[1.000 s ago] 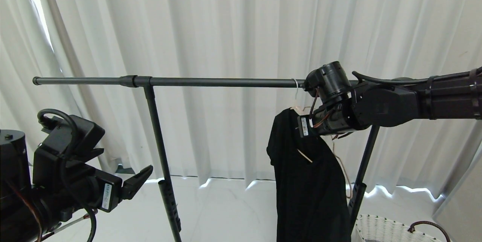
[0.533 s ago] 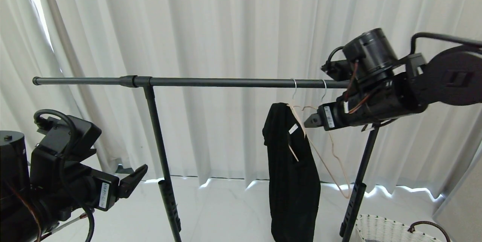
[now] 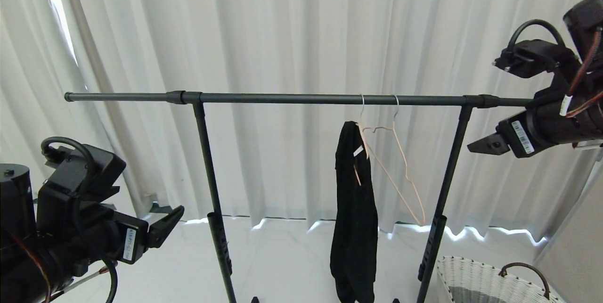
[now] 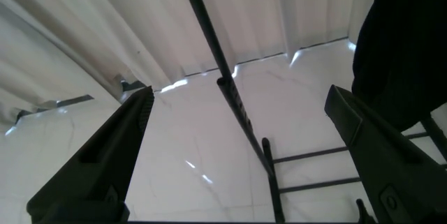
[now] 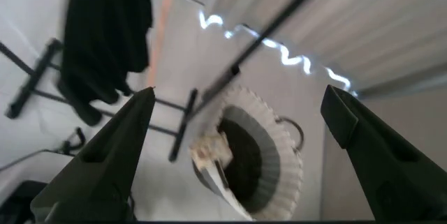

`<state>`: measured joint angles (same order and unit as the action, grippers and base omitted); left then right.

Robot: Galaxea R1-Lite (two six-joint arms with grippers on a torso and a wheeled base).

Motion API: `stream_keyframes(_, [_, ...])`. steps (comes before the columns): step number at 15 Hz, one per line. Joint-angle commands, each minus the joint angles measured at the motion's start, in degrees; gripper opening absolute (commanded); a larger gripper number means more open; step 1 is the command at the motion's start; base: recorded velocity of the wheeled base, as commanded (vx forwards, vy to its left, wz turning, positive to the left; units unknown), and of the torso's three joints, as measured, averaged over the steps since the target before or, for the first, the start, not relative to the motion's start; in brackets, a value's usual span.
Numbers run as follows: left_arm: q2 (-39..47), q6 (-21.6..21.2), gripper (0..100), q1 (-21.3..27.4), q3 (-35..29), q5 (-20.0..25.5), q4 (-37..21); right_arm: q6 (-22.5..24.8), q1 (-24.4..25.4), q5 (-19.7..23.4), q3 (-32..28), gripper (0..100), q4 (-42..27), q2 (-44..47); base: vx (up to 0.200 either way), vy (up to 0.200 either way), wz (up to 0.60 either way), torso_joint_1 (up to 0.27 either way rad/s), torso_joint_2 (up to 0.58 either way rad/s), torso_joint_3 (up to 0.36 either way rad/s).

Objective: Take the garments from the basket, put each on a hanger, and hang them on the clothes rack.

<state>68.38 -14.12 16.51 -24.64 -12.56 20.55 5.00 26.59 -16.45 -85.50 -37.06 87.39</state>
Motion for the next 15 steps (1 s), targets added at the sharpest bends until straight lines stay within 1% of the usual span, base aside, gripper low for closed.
stream_keyframes(1, [-0.1, 0.0, 100, 0.0, -0.2, 0.0, 0.0, 0.9, -3.5, -0.9, 2.3, 100, 0.1, -2.7, -0.2, 0.0, 0.0, 0.007, 0.0, 0.007])
stream_keyframes(2, [-0.2, 0.0, 100, 0.0, -0.2, -0.1, 0.0, 1.3, -4.3, -1.7, 2.8, 100, 0.2, -2.9, -0.2, 0.0, 0.0, 0.002, 0.0, -0.007])
stream_keyframes(3, [-0.5, 0.0, 100, -0.1, -0.1, -0.1, 0.0, 2.1, -6.2, -3.4, 4.5, 100, 0.4, -3.8, -0.2, 0.0, 0.0, 0.002, 0.0, 0.002])
stream_keyframes(4, [-0.5, 0.1, 100, -0.2, 0.1, -0.1, 0.0, 2.5, -7.2, -3.5, 5.1, 100, 0.4, -4.5, -0.2, 0.0, 0.0, 0.002, 0.0, 0.002])
stream_keyframes(6, [-0.5, 0.2, 100, -1.8, 0.4, -0.1, 0.0, 2.6, -8.0, -3.5, 6.0, 100, 0.5, -5.7, -0.2, 0.0, 0.0, 0.005, 0.0, 0.005])
stream_keyframes(10, [-0.5, 0.5, 100, -5.3, 0.4, -0.1, 0.0, 2.7, -8.2, -3.6, 9.0, 100, 3.8, -7.4, 0.0, 0.0, 0.0, 0.0, 0.0, 0.0])
stream_keyframes(11, [-0.6, 0.6, 100, -6.4, 0.4, -0.1, 0.0, 3.3, -8.2, -3.5, 10.9, 100, 4.7, -8.6, 0.0, 0.0, 0.0, -0.08, 0.22, 0.11])
stream_keyframes(13, [-1.8, 0.6, 100, -6.6, 1.2, -0.1, 0.0, 3.4, -8.2, -3.6, 13.4, 100, 5.6, -10.4, 0.0, 0.0, 0.0, -0.168, 0.4, 0.215])
stream_keyframes(15, [-2.9, 0.5, 100, -6.8, 2.6, -0.1, 0.0, 3.6, -8.2, -3.5, 14.3, 100, 5.8, -11.4, 0.0, 0.0, 0.0, -0.215, 0.49, 0.268])
